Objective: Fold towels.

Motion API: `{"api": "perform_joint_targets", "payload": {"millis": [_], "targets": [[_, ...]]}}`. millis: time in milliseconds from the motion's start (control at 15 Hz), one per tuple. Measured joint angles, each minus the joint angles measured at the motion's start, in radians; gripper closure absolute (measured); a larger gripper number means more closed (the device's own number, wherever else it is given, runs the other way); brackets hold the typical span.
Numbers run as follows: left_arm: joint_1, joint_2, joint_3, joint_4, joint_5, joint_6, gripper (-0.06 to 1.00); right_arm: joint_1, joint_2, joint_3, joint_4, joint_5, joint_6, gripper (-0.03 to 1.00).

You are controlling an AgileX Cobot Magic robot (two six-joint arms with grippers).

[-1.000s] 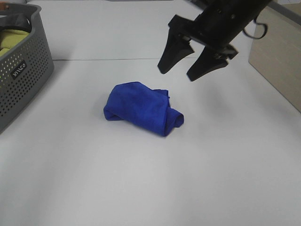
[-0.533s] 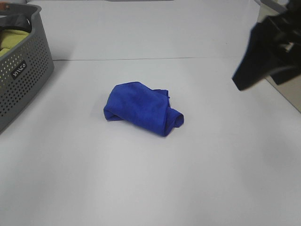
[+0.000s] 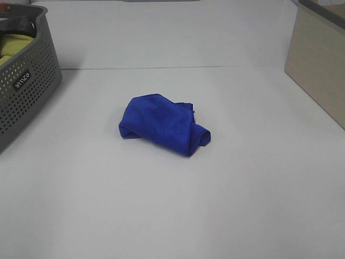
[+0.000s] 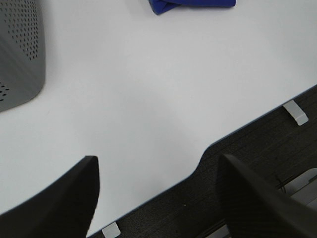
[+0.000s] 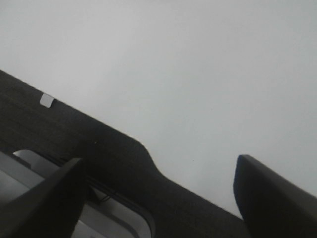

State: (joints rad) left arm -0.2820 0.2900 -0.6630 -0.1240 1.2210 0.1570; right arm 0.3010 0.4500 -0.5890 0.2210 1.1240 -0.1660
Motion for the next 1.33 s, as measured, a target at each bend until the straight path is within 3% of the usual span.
{"api": "perform_joint_targets", "payload": {"millis": [400,867,933,1000,1133,1333], "targets": [[0.000,-0.092,0.156,-0.044,-0.146,0.116,0.30,0.000,-0.266,0.081,-0.124,-0.042,0.053,0.20],[0.002,-0.092,0.156,-0.055,-0.156,0.142,0.30,0.000,-0.268,0.082,-0.129,-0.049,0.067,0.20],[0.019,-0.092,0.156,-0.056,-0.156,0.142,0.30,-0.007,-0.268,0.082,-0.128,-0.049,0.067,0.20],[0.083,-0.095,0.156,-0.056,-0.156,0.142,0.30,-0.042,-0.268,0.082,-0.122,-0.049,0.067,0.20],[0.196,-0.137,0.156,-0.056,-0.158,0.142,0.30,-0.158,-0.281,0.082,-0.121,-0.049,0.067,0.20],[0.272,-0.236,0.156,-0.056,-0.160,0.142,0.30,-0.254,-0.333,0.082,-0.121,-0.051,0.067,0.20]]}}
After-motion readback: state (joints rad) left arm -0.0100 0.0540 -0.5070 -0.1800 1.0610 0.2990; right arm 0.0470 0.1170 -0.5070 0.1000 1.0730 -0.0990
